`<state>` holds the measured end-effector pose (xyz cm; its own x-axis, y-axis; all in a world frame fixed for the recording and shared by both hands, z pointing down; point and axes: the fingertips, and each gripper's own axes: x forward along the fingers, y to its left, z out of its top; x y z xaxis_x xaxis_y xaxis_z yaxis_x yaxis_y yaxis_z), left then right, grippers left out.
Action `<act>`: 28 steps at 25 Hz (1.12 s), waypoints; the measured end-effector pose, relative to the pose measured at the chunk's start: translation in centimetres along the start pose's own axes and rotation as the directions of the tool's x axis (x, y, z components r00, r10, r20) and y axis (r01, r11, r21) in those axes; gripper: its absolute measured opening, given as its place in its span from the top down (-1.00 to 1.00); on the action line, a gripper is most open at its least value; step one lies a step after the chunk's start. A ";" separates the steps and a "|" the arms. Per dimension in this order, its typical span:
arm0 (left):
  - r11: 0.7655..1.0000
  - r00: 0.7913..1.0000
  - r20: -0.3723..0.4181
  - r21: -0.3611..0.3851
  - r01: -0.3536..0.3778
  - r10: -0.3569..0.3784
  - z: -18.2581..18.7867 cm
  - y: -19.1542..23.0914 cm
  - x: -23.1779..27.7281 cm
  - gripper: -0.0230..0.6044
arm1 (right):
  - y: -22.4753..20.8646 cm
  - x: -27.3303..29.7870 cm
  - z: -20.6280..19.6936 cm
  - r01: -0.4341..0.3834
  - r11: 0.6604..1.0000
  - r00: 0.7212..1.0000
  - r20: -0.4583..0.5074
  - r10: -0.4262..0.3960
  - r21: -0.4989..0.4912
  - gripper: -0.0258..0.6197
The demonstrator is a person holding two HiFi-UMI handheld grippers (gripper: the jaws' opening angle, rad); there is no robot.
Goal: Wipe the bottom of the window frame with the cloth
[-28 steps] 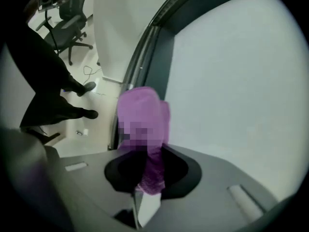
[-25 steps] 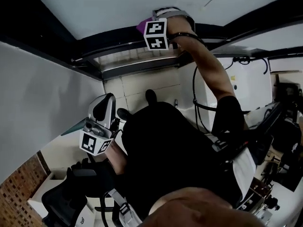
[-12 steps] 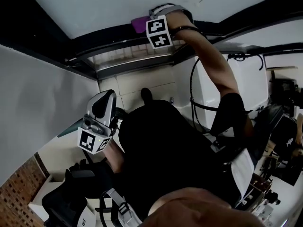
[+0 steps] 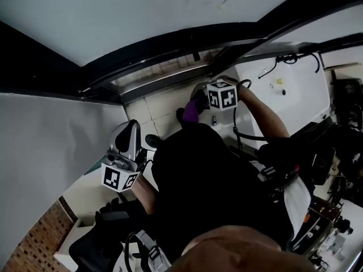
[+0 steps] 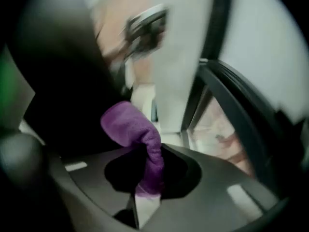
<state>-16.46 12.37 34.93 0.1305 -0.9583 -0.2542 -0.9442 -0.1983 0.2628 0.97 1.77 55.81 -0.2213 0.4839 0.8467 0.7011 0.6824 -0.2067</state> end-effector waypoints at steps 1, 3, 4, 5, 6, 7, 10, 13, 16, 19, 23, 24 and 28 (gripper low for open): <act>1.000 1.000 -0.011 -0.003 0.004 -0.004 -0.2 0.0 0.3 0.92 | -0.7 1.2 -0.2 -0.109 0.957 0.954 0.300 0.025 0.268 0.72; 1.000 0.999 -0.042 -0.005 0.021 -0.021 -0.4 -0.5 1.2 0.92 | -3.5 1.1 -0.2 -0.430 0.709 0.660 0.731 -0.176 0.558 0.72; 0.999 0.998 -0.056 -0.004 0.033 -0.033 -0.4 -0.7 1.7 0.92 | -5.0 -0.4 0.1 -0.528 0.630 0.490 0.810 -0.322 0.569 0.72; 0.999 0.997 -0.068 -0.003 0.046 -0.046 -0.5 -0.9 2.3 0.92 | -6.6 -2.7 0.4 -0.548 0.617 0.340 0.824 -0.453 0.565 0.72; 0.998 0.995 -0.078 -0.001 0.058 -0.058 -0.5 -1.1 2.9 0.92 | -8.2 -5.3 0.7 -0.499 0.638 0.218 0.797 -0.563 0.586 0.72; 0.997 0.994 -0.086 0.002 0.071 -0.070 -0.6 -1.3 3.6 0.92 | -9.9 -7.8 0.9 -0.400 0.659 0.123 0.749 -0.651 0.638 0.72; 0.995 0.989 -0.112 0.008 0.103 -0.102 -1.1 -2.7 5.4 0.92 | -14.8 -12.8 1.4 0.066 0.588 -0.014 0.590 -0.807 0.806 0.72; 0.992 0.983 -0.137 0.002 0.124 -0.123 -1.5 -4.7 6.8 0.92 | -18.2 -14.1 2.0 0.421 0.424 -0.020 0.476 -0.879 0.802 0.72; 0.993 0.980 -0.162 0.001 0.120 -0.118 -2.0 -5.6 7.9 0.92 | -19.1 -14.7 2.1 0.549 0.375 -0.017 0.458 -0.889 0.747 0.72; 0.994 0.979 -0.174 0.007 0.110 -0.107 -2.2 -5.1 8.3 0.92 | -18.7 -14.8 2.0 0.592 0.385 -0.022 0.492 -0.870 0.708 0.72; 0.994 0.977 -0.183 0.000 0.108 -0.106 -2.3 -4.9 8.5 0.92 | -15.1 -14.2 2.7 0.612 0.452 0.012 0.563 -0.826 0.649 0.72; 0.994 0.976 -0.187 -0.002 0.110 -0.109 -2.5 -4.9 8.6 0.92 | -13.3 -13.7 2.8 0.614 0.481 0.037 0.586 -0.810 0.626 0.72; 0.992 0.973 -0.191 -0.009 0.127 -0.126 -2.8 -4.7 8.9 0.92 | -4.9 -15.7 3.6 0.558 0.564 0.041 0.659 -0.751 0.608 0.72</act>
<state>-10.06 4.18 33.99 0.3038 -0.9472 -0.1024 -0.9174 -0.3199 0.2369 -1.48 -7.21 41.75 -0.9823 -0.1312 -0.1337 -0.1399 0.9885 0.0581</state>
